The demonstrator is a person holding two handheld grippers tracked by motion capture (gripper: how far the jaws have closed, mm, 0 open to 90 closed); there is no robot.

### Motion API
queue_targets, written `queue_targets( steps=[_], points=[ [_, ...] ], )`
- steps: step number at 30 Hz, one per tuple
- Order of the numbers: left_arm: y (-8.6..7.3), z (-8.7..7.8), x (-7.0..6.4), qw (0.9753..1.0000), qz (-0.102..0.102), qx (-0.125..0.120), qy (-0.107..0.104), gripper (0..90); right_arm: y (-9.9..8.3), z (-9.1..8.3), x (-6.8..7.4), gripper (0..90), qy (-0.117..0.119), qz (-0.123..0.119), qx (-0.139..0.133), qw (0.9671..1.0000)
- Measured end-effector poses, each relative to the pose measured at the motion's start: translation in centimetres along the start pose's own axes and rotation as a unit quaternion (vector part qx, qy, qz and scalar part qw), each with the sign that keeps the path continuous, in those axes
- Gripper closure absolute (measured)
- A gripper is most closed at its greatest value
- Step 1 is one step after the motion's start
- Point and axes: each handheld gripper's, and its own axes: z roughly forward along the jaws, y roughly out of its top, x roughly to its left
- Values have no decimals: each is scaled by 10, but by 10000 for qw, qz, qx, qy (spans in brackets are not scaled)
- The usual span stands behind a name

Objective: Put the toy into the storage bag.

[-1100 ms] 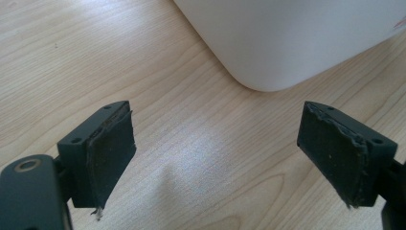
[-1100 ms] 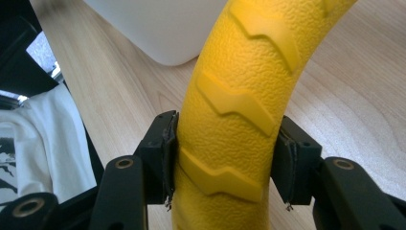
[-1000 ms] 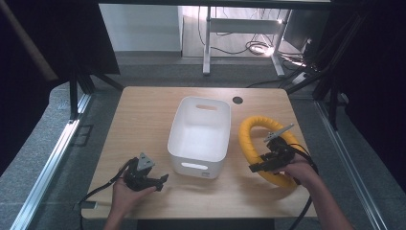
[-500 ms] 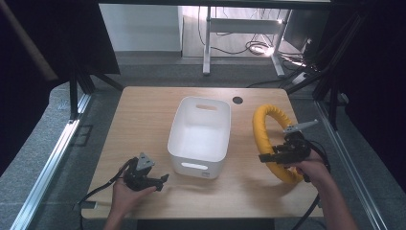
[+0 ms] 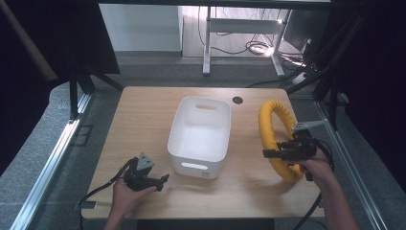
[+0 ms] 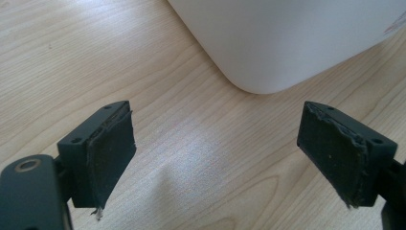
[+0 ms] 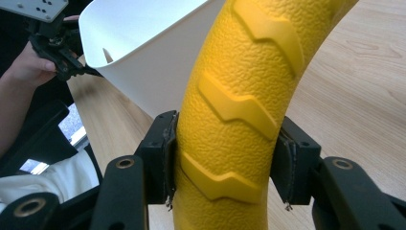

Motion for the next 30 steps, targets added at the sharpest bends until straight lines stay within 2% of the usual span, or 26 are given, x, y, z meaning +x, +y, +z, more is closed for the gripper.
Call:
queue_targets(
  steps=[16,22,23,25,30],
  points=[
    [0,2,-1,10000,9,43,-13,130,0,0,0,491,-51,5,-86,9999],
    [0,2,0,10000,17,34,-11,129,2,-11,-2,492,-193,33,-320,9993],
    [0,2,0,10000,10,31,-13,129,3,-18,-3,494,-234,44,-455,9987],
    [0,2,-1,10000,8,39,-18,129,3,-22,-3,494,-260,48,-500,9984],
    [0,3,-1,10000,2,40,-28,129,4,-28,-2,493,-185,76,-690,9974]
  ],
)
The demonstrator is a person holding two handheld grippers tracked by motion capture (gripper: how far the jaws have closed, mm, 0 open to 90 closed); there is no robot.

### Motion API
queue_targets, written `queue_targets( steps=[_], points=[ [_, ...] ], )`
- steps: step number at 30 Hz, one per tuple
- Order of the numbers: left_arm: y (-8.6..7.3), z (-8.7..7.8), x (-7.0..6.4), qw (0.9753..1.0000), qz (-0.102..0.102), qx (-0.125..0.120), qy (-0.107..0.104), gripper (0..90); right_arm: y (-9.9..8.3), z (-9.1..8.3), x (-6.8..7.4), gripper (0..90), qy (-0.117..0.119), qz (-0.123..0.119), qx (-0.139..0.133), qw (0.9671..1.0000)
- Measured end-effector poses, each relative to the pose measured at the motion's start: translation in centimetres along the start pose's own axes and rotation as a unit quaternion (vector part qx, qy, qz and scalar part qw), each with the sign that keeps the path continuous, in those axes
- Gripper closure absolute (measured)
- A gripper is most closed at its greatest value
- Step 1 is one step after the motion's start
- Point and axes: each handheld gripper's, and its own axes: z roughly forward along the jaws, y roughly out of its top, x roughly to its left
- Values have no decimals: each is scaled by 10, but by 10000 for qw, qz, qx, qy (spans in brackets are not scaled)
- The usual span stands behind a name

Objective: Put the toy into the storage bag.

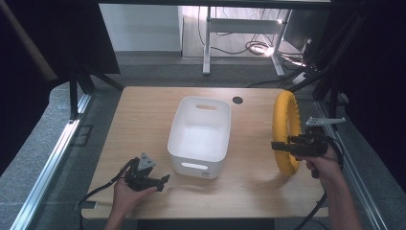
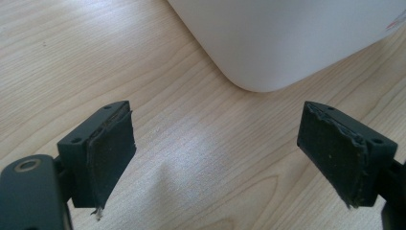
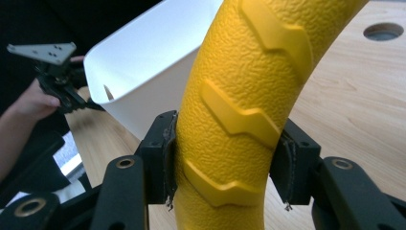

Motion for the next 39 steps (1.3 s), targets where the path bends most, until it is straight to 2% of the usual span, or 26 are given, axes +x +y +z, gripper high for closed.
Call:
queue_targets(
  steps=[7,16,29,36,39],
  points=[
    [0,0,0,10000,13,14,2,129,5,-1,0,493,124,42,-302,9995],
    [0,0,0,10000,25,12,-4,129,14,1,6,493,269,-72,-531,9982],
    [0,1,0,10000,25,24,-11,129,18,7,8,491,405,8,-841,9956],
    [0,1,0,10000,32,25,-1,128,20,12,11,491,400,77,-1072,9934],
    [0,0,1,10000,31,28,21,128,22,16,14,491,386,63,-1272,9911]
  ],
)
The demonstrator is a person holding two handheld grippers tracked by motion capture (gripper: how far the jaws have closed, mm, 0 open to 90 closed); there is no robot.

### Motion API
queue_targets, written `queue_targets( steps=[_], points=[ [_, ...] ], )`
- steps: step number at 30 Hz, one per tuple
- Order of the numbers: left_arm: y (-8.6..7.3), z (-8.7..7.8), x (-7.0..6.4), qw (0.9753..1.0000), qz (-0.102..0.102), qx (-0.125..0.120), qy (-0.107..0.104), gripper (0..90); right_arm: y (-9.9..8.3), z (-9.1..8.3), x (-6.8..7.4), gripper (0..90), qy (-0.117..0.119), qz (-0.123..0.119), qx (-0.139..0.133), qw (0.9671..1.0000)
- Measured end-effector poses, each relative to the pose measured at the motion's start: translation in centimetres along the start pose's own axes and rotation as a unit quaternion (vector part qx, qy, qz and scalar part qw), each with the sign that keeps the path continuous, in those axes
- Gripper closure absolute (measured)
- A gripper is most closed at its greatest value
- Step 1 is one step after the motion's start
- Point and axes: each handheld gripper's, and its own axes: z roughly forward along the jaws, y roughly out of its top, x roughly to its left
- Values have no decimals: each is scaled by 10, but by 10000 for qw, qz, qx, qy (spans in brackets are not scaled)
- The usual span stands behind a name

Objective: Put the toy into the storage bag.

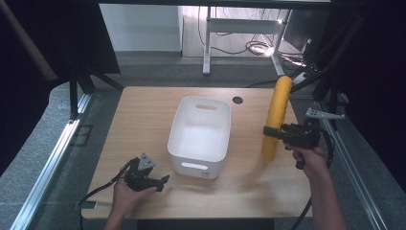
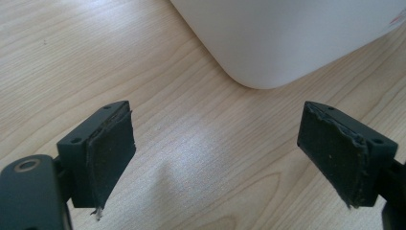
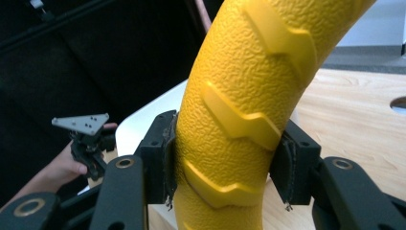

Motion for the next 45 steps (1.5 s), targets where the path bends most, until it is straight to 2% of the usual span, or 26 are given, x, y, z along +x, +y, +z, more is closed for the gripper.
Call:
queue_targets(
  steps=[4,9,10,11,12,15,17,21,23,26,29,30,32,38,44,45],
  points=[
    [0,0,0,10000,-10,19,1,129,0,6,2,490,69,18,-118,9999],
    [0,1,0,10000,-10,57,9,129,1,11,4,490,37,64,-337,9994],
    [0,1,0,10000,-15,61,11,129,2,13,5,490,7,94,-507,9987],
    [0,1,0,10000,-14,67,13,129,2,13,5,490,7,94,-507,9987],
    [0,1,0,10000,-18,73,19,130,2,15,6,490,-30,113,-648,9978],
    [-1,0,1,10000,-20,81,33,130,2,18,7,489,-61,172,-789,9967],
    [-2,0,3,9999,-161,25,-54,132,2,20,8,489,-97,181,-911,9956],
    [-4,0,7,9997,-244,41,-12,134,1,23,10,488,-219,189,-1154,9929],
    [-5,0,8,9996,-279,5,-27,135,1,24,11,489,-259,176,-1194,9924],
    [-4,-1,8,9996,-290,-26,-37,136,2,28,16,488,-412,180,-1400,9891],
    [-4,0,8,9996,-289,-15,-33,136,2,31,20,487,-461,154,-1486,9877],
    [-5,0,7,9996,-294,-12,-42,136,3,35,25,487,-595,87,-1611,9851],
    [-4,0,7,9996,-292,-6,-44,136,4,39,32,487,-737,28,-1738,9820],
    [-5,1,8,9996,-294,11,-56,136,10,53,51,486,-1057,-162,-2066,9726],
    [-6,1,9,9995,-320,15,-78,136,15,67,68,485,-1284,-400,-2187,9665],
    [-6,1,9,9995,-320,15,-78,136,15,67,68,485,-1284,-400,-2187,9665]
  ],
)
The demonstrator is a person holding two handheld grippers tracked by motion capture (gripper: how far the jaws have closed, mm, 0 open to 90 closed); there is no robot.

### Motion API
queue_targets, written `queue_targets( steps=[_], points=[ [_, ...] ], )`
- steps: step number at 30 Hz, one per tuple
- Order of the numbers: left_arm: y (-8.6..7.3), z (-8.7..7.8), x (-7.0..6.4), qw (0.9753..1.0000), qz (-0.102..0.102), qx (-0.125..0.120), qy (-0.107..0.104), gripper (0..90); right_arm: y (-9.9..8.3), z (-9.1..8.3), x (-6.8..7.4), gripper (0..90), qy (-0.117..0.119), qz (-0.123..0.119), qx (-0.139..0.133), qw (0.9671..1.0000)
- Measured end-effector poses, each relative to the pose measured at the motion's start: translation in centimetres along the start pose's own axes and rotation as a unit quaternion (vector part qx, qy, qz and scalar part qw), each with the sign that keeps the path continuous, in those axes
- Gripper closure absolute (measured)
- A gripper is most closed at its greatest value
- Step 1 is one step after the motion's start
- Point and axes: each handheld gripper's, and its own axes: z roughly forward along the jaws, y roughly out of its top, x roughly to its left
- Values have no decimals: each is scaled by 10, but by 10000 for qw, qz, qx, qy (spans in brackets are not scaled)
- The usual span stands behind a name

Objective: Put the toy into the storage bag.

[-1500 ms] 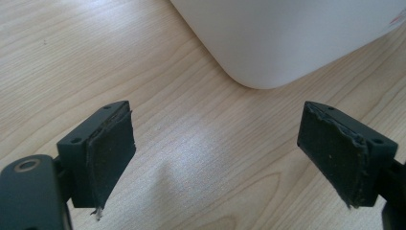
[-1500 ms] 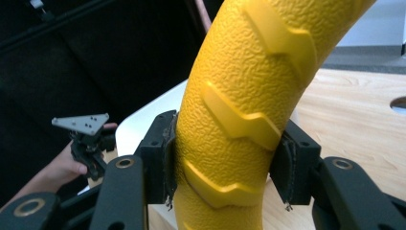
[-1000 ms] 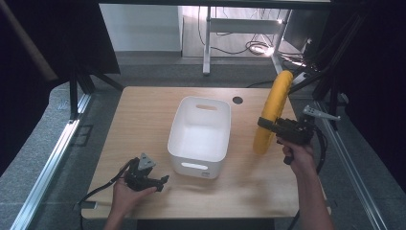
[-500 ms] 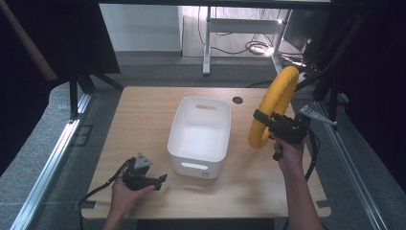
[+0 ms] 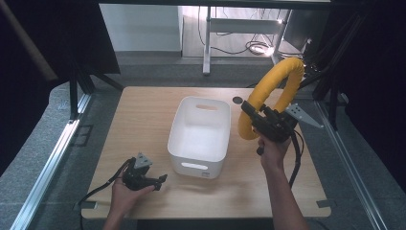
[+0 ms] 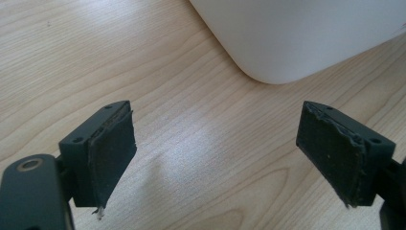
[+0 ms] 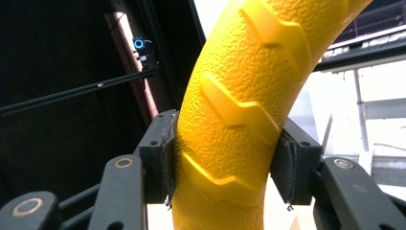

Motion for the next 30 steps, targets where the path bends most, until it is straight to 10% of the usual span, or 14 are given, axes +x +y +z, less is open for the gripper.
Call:
queue_targets(
  steps=[12,30],
  points=[
    [0,-3,2,10000,-14,-41,2,135,17,9,28,485,-101,-462,-378,9982],
    [0,-2,2,10000,3,-32,-9,135,24,42,73,483,426,-693,-328,9961]
  ],
)
